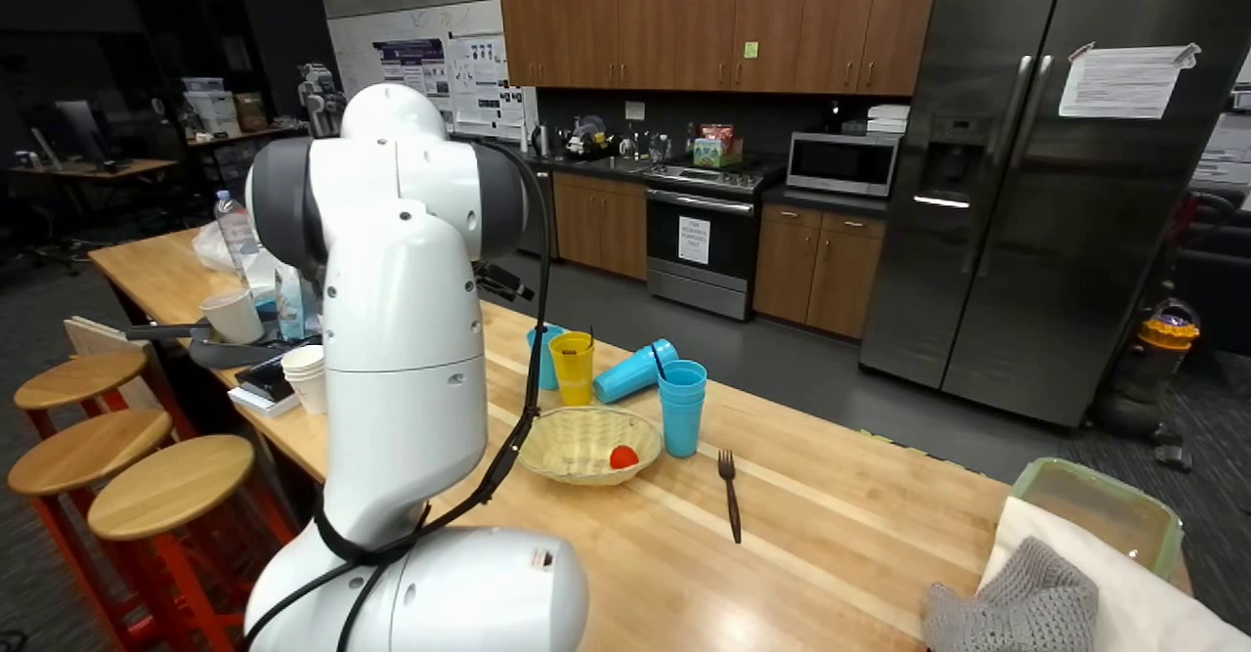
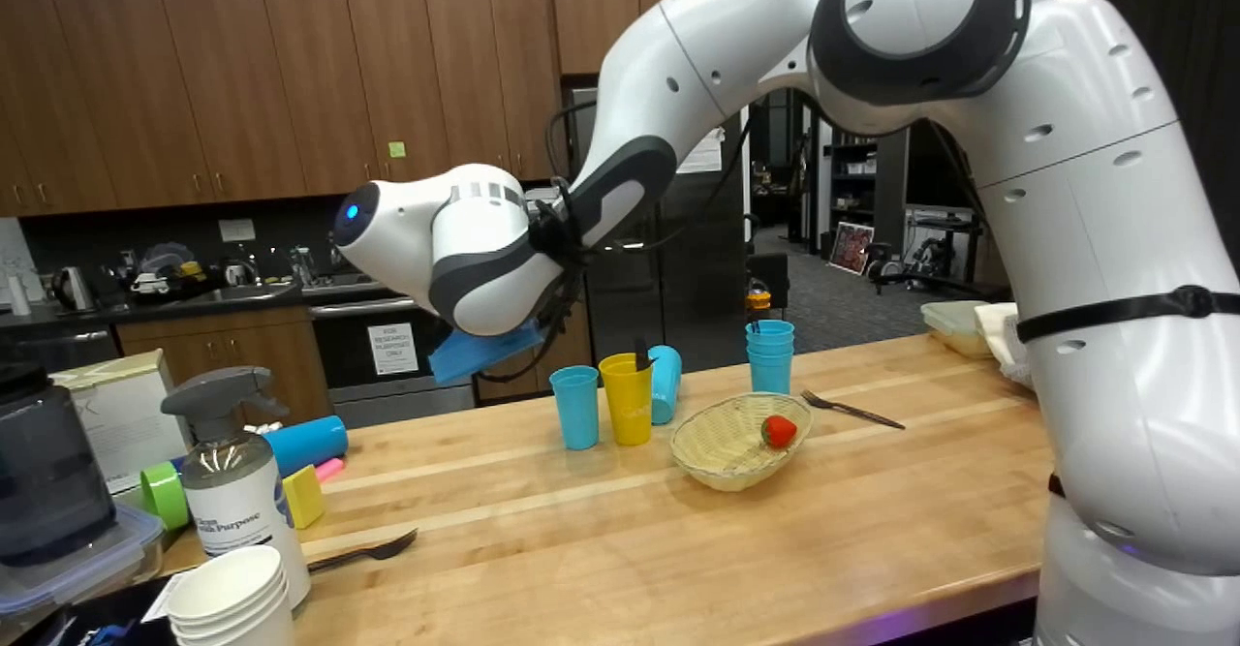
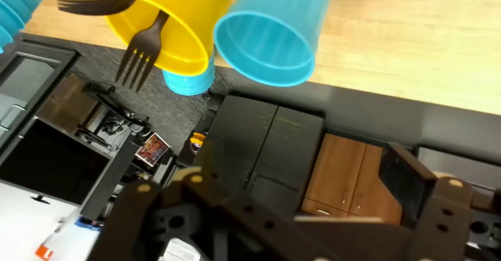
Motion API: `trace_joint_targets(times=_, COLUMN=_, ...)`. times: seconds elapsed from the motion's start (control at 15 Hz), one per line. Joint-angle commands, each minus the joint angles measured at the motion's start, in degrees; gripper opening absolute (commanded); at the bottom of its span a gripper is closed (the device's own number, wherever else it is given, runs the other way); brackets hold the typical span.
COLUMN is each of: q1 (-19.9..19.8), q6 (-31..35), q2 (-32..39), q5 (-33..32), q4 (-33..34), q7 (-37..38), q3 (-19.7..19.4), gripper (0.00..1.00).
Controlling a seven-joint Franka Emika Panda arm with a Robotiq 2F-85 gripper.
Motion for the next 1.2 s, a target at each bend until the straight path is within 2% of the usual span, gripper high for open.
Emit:
trace_joint_targets(times=0.0, q1=1.0, q6=1.5, q2=-0.6, q5=3.9, q4=1.9, q7=-10.7, q3=0.4, gripper=1.00)
trace_joint_targets(times=0.33, q1=2.1, q6=3.1, q2=0.7, q5=9.2, q4=3.7, q7=-26.6, q3=0.0, gripper=1.00)
trace_joint_targets(times=0.6, q1=3.2, q6=3.0, q2=2.5, q5=11.6, q4=5.3, q7=-34.9, q3=-0.9, gripper=1.00)
trace_joint_targets(times=0.87, q1=4.6, q6=2.8, q2=4.4, q5=12.4, q4=6.5, q7=-38.3, q3=-2.4, gripper=1.00)
trace_joint_targets(times=1.13, q1=5.9, q6=3.3, q2=4.6, q5=11.6, q4=5.7, q7=-36.8, q3=-4.0, gripper=1.00)
